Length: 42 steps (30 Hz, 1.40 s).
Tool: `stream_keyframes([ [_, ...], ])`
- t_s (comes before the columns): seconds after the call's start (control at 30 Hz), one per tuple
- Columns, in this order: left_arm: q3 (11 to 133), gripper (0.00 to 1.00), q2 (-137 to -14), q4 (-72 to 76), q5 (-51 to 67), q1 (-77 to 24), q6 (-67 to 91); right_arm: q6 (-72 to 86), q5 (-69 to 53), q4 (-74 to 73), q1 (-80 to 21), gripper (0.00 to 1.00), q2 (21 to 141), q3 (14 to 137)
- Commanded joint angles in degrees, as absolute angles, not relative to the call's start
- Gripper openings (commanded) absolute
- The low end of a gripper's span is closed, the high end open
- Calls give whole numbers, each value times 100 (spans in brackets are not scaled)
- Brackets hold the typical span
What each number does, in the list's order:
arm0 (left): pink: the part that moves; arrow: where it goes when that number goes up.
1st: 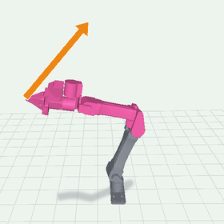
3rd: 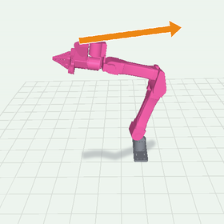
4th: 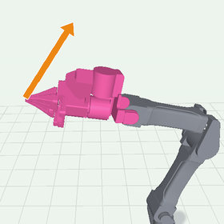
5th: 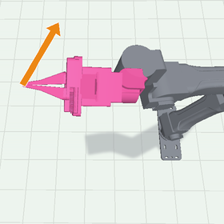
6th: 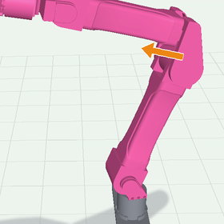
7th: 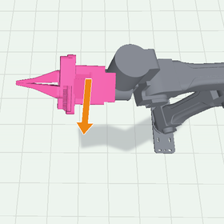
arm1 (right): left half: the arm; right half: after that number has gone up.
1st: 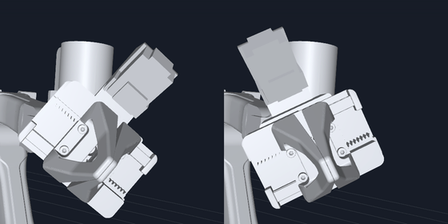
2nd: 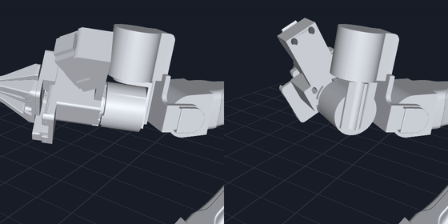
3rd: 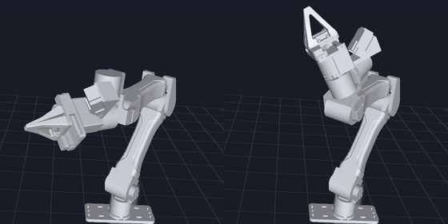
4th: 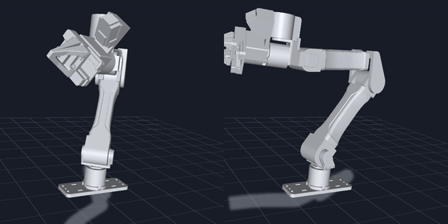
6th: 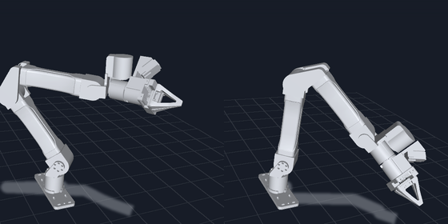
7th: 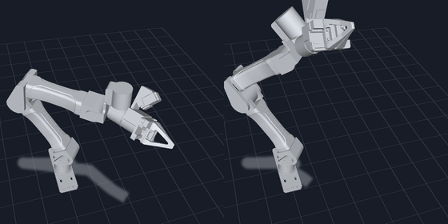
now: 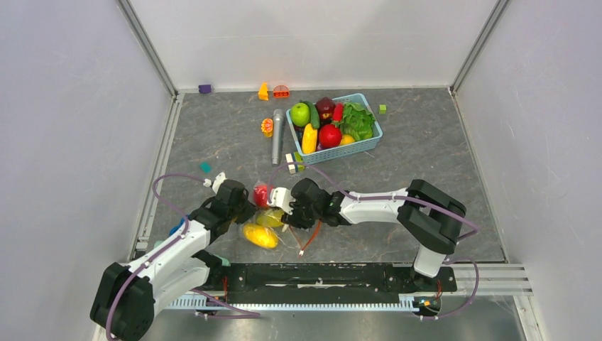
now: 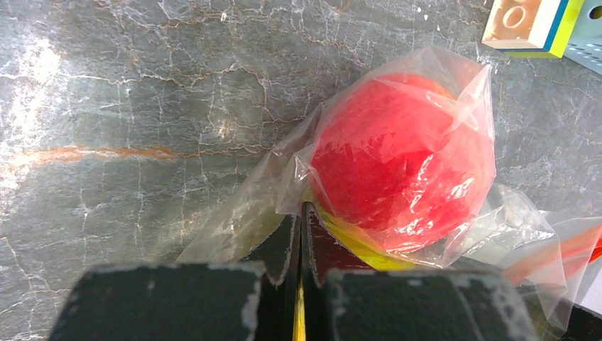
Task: Open the zip-top bag and remove the fake food
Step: Pick up the fake vegetable from the zipper food storage bag.
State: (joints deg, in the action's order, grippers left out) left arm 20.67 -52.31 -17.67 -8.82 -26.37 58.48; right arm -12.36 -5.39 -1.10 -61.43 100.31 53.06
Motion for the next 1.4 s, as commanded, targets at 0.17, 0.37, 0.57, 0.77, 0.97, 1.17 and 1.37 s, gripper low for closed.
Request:
stream_keyframes([
  [0.17,2205,2,-5133,-1767,-932,-2646,5805,-1222,-325,-207,-6082,39,9886,5383],
  [0.37,2206,2,-5133,-1766,-933,-2646,5809,-1164,-39,-640,-6086,31,9331,5337],
  [0.57,2227,2,-5148,-1767,-940,-2648,5801,-1050,332,-1054,-6086,31,8679,5291],
  [0.77,2223,2,-5163,-1758,-942,-2646,5810,-706,952,-1439,-6083,31,8081,5119],
  [0.97,2215,2,-5181,-1738,-940,-2652,5801,-180,1358,-1788,-5886,26,7691,4931],
  [1.17,2136,2,-5142,-1701,-941,-2650,5827,328,1389,-1863,-5073,25,7075,4970],
  [1.37,2134,2,-5168,-1705,-944,-2650,5814,513,1576,-1926,-4211,26,7106,5726],
])
